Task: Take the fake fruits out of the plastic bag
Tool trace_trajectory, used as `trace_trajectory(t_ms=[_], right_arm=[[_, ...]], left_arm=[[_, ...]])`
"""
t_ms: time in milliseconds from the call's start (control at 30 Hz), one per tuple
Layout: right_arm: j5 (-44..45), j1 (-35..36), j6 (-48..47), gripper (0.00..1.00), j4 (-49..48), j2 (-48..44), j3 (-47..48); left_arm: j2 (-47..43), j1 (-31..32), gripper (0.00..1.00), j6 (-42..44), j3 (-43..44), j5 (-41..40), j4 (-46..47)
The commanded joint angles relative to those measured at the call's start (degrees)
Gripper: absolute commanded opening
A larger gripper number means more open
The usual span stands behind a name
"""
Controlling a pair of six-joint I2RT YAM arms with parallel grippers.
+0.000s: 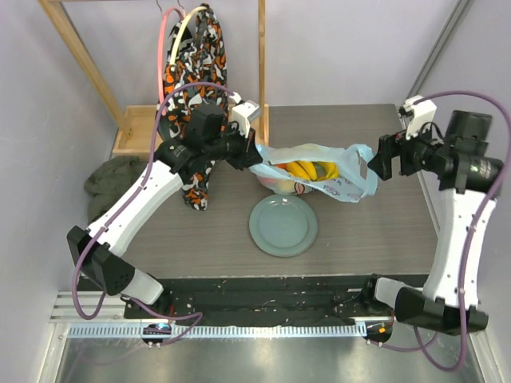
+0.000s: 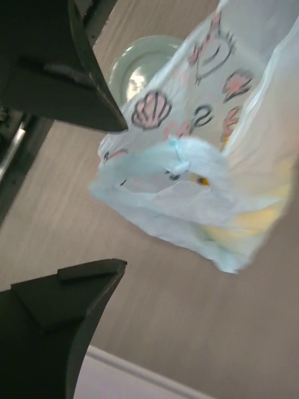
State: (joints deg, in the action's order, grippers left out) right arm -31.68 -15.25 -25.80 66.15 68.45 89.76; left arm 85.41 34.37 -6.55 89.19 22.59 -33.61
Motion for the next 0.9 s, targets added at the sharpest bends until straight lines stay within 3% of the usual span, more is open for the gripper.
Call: trace_trajectory(t_ms=[0,67,133,267,367,533,667,867], right_arm=[[-10.4,-0.1,-4.6,0.96,2.3,-7.5,8.5],[-12.9,0.0,0.7,0.98,-5.0,-10.1,4.1],[-13.8,0.3,8.9,0.92,-14.5,-10.7,0.6],[-14.1,3.7,16.6,0.54,-22.7,-5.9,-5.3],[-12.5,11.6,15.4,0.42,-24.6,-2.3,-6.8],[-5.0,23.2,14.7,0.4,-31.0,2.0,-11.3],[0.3,26.2,12.3,0.39,-31.9,7.0,-14.4],[16.7,27.8,10.5,0.36,-33.4,10.3,-24.2]], left_arm=[[-0.8,-0.1,0.0,-1.6,2.4,1.6,1.1],[-1.3,-0.1,0.01,-2.2,1.8,1.4,1.7],[-2.1,-0.1,0.01,-2.9,0.6,1.5,2.0],[-2.3,-0.1,0.01,-4.1,-1.1,2.7,2.0],[-2.6,-0.1,0.01,-4.4,-2.2,2.6,2.3],[-2.7,-0.1,0.01,-4.2,-3.1,2.0,3.0],[-2.4,-0.1,0.01,-3.9,-3.4,2.0,2.8],[-4.5,-0.1,0.0,-0.5,-6.7,1.1,0.3]])
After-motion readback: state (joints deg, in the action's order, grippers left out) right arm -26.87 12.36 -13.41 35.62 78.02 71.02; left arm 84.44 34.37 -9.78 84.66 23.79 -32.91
